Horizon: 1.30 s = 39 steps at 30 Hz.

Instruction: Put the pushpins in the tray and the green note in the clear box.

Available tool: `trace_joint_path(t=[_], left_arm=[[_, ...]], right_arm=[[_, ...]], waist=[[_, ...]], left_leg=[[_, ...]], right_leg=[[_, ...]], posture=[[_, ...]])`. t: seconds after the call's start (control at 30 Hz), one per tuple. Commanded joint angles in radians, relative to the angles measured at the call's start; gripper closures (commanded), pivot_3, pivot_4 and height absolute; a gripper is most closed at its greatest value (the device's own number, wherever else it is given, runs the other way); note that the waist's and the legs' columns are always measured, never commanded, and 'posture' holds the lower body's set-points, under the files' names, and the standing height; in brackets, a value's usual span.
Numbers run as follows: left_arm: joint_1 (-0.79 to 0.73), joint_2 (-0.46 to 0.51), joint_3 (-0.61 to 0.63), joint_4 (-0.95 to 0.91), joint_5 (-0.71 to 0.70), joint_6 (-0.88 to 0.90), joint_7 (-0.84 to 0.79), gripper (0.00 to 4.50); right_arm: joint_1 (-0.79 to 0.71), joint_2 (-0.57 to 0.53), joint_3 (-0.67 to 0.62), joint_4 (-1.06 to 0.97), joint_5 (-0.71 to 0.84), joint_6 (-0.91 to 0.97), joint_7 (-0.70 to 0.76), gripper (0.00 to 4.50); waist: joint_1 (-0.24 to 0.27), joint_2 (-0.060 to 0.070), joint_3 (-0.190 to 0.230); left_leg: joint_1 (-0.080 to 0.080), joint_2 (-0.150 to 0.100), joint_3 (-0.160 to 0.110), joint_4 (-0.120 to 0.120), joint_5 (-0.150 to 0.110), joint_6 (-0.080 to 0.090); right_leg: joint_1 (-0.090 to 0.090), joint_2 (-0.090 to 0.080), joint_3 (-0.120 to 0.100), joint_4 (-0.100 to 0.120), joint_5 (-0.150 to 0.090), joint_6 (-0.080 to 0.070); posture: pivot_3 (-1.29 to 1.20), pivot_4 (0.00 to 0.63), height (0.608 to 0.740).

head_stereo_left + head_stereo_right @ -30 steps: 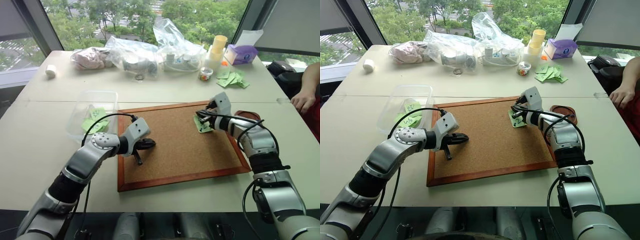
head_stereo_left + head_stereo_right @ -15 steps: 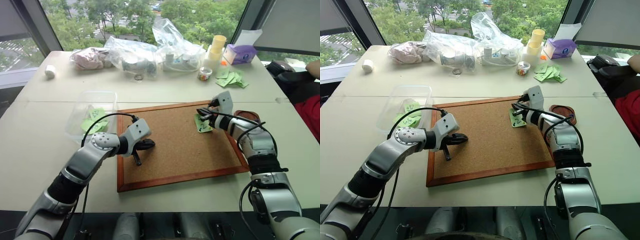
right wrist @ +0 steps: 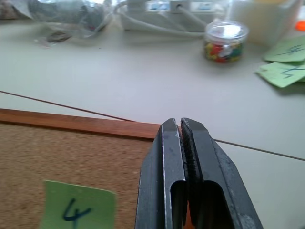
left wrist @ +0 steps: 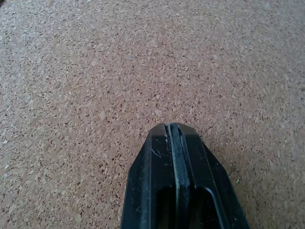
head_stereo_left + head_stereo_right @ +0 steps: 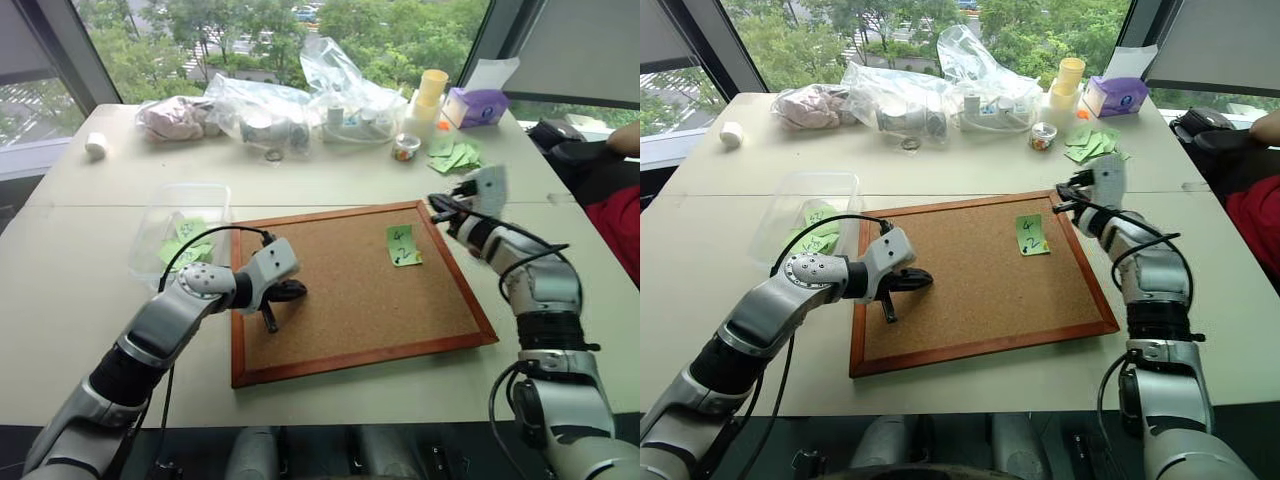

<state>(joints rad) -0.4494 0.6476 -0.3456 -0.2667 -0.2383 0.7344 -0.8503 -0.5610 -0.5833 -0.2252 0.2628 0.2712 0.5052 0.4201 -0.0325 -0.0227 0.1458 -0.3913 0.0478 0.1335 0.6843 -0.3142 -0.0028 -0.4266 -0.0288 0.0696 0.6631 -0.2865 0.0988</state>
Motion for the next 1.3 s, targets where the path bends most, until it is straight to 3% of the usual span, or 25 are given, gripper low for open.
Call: trace_joint_path(t=[0.03,0.43,0.57,0.63,0.77,0.8,1.17,1.3], left_arm=[[-0.019,0.011,-0.012,0.031,0.014,-0.04,-0.047,4.5],[-0.05,-0.013,-0.015,0.094,0.048,-0.106,-0.101,4.5],[-0.04,-0.013,-0.012,0.079,0.049,-0.1,-0.102,4.5],[-0.038,-0.013,-0.01,0.078,0.049,-0.098,-0.103,4.5],[-0.038,-0.017,-0.007,0.086,0.053,-0.101,-0.102,4.5],[-0.038,-0.018,-0.007,0.089,0.054,-0.102,-0.102,4.5],[-0.038,-0.028,-0.004,0.101,0.067,-0.109,-0.104,4.5],[-0.029,-0.02,0.001,0.09,0.062,-0.11,-0.112,4.5]], right_arm=[[0.046,-0.034,-0.036,-0.068,-0.007,0.056,-0.023,4.48],[0.066,-0.012,-0.066,0.013,-0.014,0.079,-0.081,4.48],[0.044,-0.007,-0.073,0.054,-0.02,0.067,-0.115,3.23],[0.041,-0.009,-0.072,0.061,-0.017,0.061,-0.117,2.36],[0.034,-0.009,-0.075,0.075,-0.017,0.046,-0.123,0.22],[0.032,-0.008,-0.077,0.076,-0.014,0.043,-0.121,0.04],[0.003,0.002,-0.141,0.073,0.01,0.025,-0.178,0.04],[0.06,-0.018,-0.09,-0.05,0.015,0.024,-0.082,0.04]], waist=[[-0.004,0.0,0.0],[-0.009,0.002,0.0],[-0.008,0.002,0.0],[-0.009,0.002,0.0],[-0.009,0.002,0.0],[-0.008,0.002,0.0],[-0.006,0.002,0.0],[-0.006,0.002,0.0]], left_leg=[[0.0,0.0,0.0,0.0,0.0,0.0],[0.001,0.0,0.0,0.0,0.001,-0.001],[0.001,0.0,0.0,0.0,0.001,-0.001],[0.001,0.0,0.0,0.0,0.001,-0.001],[0.001,0.0,0.0,0.0,0.001,-0.001],[0.001,0.0,0.0,0.0,0.001,-0.001],[0.001,0.0,0.0,0.0,0.001,-0.001],[0.001,0.0,0.0,0.0,0.001,-0.001]], right_leg=[[0.0,0.0,0.0,0.0,0.0,0.0],[0.0,0.001,0.001,0.001,0.0,0.0],[0.0,0.001,0.001,0.001,0.0,0.0],[0.0,0.001,0.001,0.001,0.0,0.0],[0.0,0.001,0.001,0.001,0.0,0.0],[0.0,0.001,0.001,0.001,0.0,0.0],[0.0,0.001,0.001,0.001,0.0,0.0],[0.0,0.001,0.001,0.001,0.0,0.0]], posture=[[0.0,0.15,0.738],[0.0,0.15,0.738],[0.0,0.15,0.738],[0.0,0.15,0.738],[0.0,0.15,0.738],[0.0,0.15,0.738],[0.0,0.15,0.738],[0.0,0.15,0.738]])
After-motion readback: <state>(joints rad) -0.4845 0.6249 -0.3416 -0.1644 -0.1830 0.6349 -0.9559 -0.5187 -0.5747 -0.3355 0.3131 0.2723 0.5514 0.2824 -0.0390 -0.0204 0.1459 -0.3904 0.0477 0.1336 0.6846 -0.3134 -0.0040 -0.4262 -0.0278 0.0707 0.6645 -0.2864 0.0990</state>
